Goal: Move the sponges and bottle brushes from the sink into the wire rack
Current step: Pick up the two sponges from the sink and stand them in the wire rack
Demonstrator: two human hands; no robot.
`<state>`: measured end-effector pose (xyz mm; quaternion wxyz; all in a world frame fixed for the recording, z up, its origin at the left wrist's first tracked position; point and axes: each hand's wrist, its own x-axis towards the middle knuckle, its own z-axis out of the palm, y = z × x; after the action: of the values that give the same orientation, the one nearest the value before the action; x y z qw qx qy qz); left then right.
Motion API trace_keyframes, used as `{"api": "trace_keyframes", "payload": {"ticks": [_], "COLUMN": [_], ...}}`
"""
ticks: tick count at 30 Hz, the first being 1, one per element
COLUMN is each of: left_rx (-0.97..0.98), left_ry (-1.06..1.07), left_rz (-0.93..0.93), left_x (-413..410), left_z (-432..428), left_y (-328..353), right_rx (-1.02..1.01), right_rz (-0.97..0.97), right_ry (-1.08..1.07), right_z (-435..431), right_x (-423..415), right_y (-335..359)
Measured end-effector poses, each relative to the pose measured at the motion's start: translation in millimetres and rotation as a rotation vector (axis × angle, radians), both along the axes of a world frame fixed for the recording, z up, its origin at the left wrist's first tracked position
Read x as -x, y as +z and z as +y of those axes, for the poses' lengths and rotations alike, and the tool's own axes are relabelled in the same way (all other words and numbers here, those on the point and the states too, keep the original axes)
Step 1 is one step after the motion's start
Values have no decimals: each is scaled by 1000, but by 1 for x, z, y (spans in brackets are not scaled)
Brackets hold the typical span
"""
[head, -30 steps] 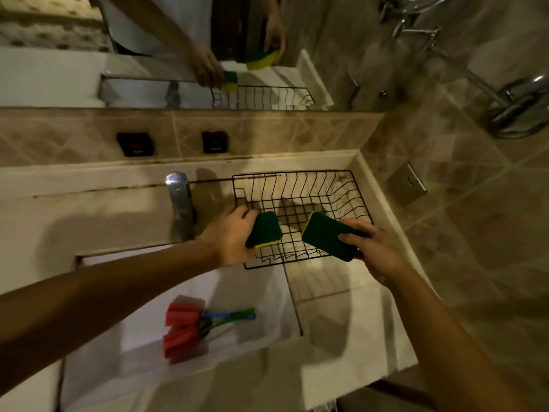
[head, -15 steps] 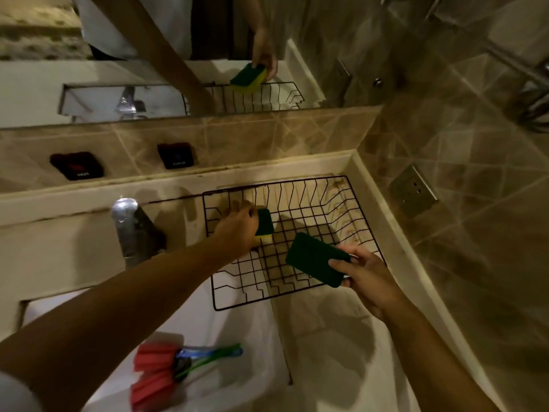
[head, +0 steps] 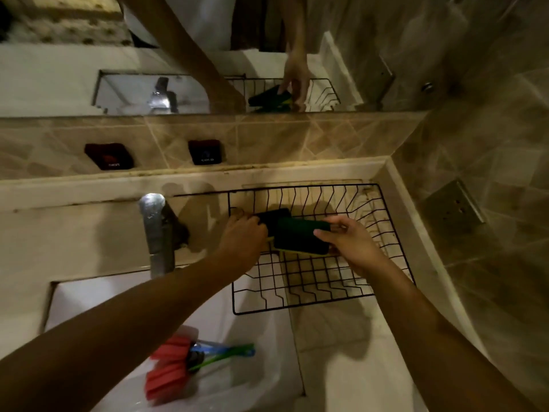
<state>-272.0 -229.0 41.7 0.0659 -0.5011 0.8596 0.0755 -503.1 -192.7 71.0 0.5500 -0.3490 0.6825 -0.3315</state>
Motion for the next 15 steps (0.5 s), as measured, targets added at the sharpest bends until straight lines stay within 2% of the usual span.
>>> {"api": "trace_keyframes", "payload": {"ticks": [4, 8, 10, 15], "left_rx": [52, 104, 115, -86], "left_ry": [-57, -136, -103, 19], "left_rz": [24, 148, 172, 250], "left_x": [-24, -50, -56, -59], "left_z": [26, 52, 60, 71], "left_y": [0, 0, 2, -4], "right_rx": [-54, -71, -58, -22], "right_rz": [21, 118, 164, 151], "right_ry": [109, 138, 94, -22], "right_z": [-44, -66, -72, -77], "right_x": [-17, -33, -39, -46], "right_y": [-19, -39, -43, -43]}}
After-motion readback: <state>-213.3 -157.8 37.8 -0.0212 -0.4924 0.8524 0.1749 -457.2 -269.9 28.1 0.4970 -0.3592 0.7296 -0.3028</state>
